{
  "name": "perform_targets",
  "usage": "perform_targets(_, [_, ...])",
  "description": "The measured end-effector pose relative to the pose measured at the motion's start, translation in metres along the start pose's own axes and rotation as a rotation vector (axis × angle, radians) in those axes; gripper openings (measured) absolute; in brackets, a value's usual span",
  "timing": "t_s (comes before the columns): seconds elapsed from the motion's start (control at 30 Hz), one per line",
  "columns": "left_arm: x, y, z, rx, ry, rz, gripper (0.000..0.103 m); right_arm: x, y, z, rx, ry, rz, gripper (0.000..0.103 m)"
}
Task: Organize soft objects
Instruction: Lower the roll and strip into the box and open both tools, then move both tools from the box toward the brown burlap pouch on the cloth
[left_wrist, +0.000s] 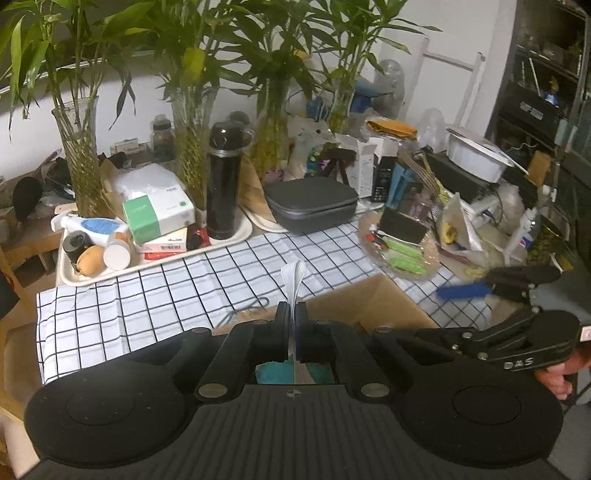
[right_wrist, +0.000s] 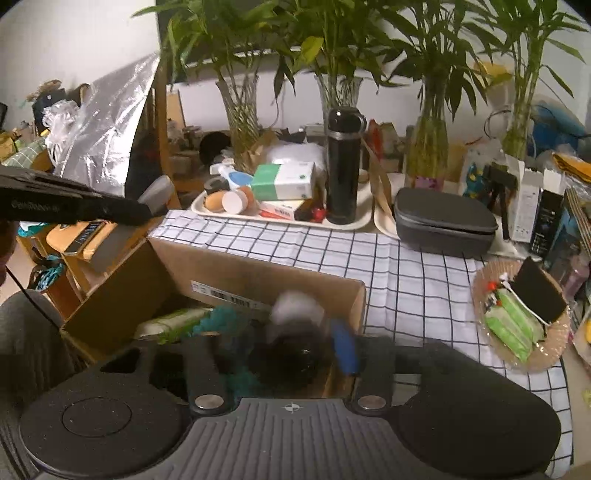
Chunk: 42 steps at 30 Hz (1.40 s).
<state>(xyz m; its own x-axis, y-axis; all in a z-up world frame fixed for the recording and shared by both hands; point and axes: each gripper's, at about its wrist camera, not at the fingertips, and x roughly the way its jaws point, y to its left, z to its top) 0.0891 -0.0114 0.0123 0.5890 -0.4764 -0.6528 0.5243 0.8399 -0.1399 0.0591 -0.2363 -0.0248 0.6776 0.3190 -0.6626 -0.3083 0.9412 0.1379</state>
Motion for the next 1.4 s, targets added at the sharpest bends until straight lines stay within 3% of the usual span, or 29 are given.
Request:
perform_targets(0.03, [0.000, -0.002, -0.002, 0.000, 0.003, -0.004, 0.003, -0.004, -0.001, -0.002, -0.002, -0.023, -0.004, 0.087])
perform_targets(0.23, [0.004, -0.007, -0.008, -0.012, 0.033, -0.027, 0.003, -0.008, -0.009, -0.013, 0.002, -0.051, 0.008, 0.102])
perform_targets(0.47, [0.019, -0.018, -0.011, -0.020, 0.078, -0.066, 0.003, -0.011, -0.004, -0.015, -0.030, -0.074, -0.018, 0.103])
perform_targets(0.6, [0.030, -0.023, -0.009, -0.048, 0.103, -0.161, 0.005, -0.015, -0.013, -0.013, 0.018, -0.100, -0.044, 0.103])
perform_targets(0.63, [0.032, -0.025, -0.008, -0.040, 0.101, -0.183, 0.013, -0.016, -0.017, -0.013, 0.038, -0.102, -0.040, 0.103])
perform_targets(0.67, [0.033, -0.026, -0.008, -0.037, 0.103, -0.198, 0.032, -0.016, -0.021, -0.013, 0.055, -0.102, -0.036, 0.103])
perform_targets(0.7, [0.033, -0.027, -0.009, -0.037, 0.101, -0.201, 0.040, -0.017, -0.025, -0.013, 0.075, -0.103, -0.033, 0.103])
perform_targets(0.73, [0.032, -0.027, -0.010, -0.036, 0.093, -0.202, 0.047, -0.017, -0.028, -0.013, 0.091, -0.104, -0.031, 0.103])
perform_targets(0.8, [0.032, -0.026, -0.012, -0.033, 0.090, -0.202, 0.047, -0.017, -0.032, -0.013, 0.114, -0.102, -0.025, 0.103])
perform_targets(1.03, [0.026, -0.017, -0.015, -0.039, 0.088, -0.133, 0.047, -0.014, -0.028, -0.013, 0.088, -0.085, -0.017, 0.103])
perform_targets(1.4, [0.010, 0.007, -0.026, -0.033, 0.092, 0.035, 0.047, -0.003, -0.017, -0.011, 0.026, -0.045, -0.027, 0.103])
